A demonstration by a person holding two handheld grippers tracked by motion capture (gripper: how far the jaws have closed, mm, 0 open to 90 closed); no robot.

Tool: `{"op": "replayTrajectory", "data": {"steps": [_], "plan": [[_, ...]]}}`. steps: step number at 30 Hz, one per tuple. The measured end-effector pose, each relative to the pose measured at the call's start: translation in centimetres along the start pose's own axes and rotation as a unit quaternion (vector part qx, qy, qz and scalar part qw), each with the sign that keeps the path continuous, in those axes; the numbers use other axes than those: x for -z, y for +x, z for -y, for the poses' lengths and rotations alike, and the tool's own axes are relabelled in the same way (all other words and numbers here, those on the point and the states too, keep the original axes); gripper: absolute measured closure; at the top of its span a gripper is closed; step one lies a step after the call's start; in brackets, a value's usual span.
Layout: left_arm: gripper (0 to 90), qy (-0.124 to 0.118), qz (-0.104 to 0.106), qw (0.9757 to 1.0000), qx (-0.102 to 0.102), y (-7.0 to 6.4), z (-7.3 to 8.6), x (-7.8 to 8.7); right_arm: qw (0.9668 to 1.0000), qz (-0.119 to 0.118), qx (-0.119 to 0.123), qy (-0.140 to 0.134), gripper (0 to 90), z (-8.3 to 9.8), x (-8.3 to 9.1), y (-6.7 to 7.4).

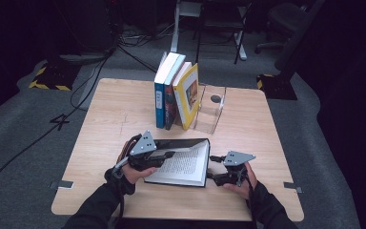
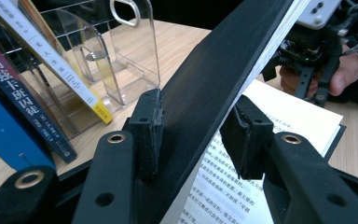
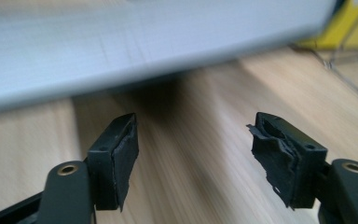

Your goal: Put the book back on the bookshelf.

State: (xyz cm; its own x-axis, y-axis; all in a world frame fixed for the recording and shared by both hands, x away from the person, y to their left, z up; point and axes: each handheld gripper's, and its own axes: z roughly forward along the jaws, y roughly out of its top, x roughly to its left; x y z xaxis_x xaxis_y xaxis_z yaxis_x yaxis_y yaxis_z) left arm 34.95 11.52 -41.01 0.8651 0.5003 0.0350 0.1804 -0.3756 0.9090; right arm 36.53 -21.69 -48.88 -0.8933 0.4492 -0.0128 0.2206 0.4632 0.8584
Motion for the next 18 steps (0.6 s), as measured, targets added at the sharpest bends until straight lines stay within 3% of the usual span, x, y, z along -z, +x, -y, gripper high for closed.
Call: {"op": "replayTrajectory", "data": {"steps": [2, 4, 6, 9, 13, 18], "plan": [[59.0, 0.004, 0.0, 1.0, -0.007, -0.2, 0.0, -0.2, 0.9996, 0.002, 0.001, -0.026, 33.1, -0.5, 0.5, 0.3], [59.0, -0.002, 0.003, 1.0, -0.004, -0.3, -0.1, -0.2, 0.9994, 0.007, 0.006, -0.033, 33.5, -0.7, 0.8, 0.4], [59.4, -0.009, 0.008, 0.9999, 0.002, -0.4, -0.3, -0.3, 0.9984, 0.009, 0.0, -0.057, 33.6, -1.2, 1.8, 0.4], [59.8, -0.021, 0.011, 0.9997, 0.009, -0.9, -0.7, -0.9, 0.9978, 0.018, 0.002, -0.064, 33.5, -1.8, 2.8, 0.5], [60.4, -0.045, 0.029, 0.9979, 0.035, -0.8, -0.9, -1.5, 0.9959, 0.034, 0.004, -0.084, 33.5, -2.5, 4.7, 0.1], [58.4, -0.051, 0.023, 0.9974, 0.045, -2.2, -0.6, -1.8, 0.9939, 0.065, 0.014, -0.088, 33.6, -3.6, 6.0, 0.5]]}}
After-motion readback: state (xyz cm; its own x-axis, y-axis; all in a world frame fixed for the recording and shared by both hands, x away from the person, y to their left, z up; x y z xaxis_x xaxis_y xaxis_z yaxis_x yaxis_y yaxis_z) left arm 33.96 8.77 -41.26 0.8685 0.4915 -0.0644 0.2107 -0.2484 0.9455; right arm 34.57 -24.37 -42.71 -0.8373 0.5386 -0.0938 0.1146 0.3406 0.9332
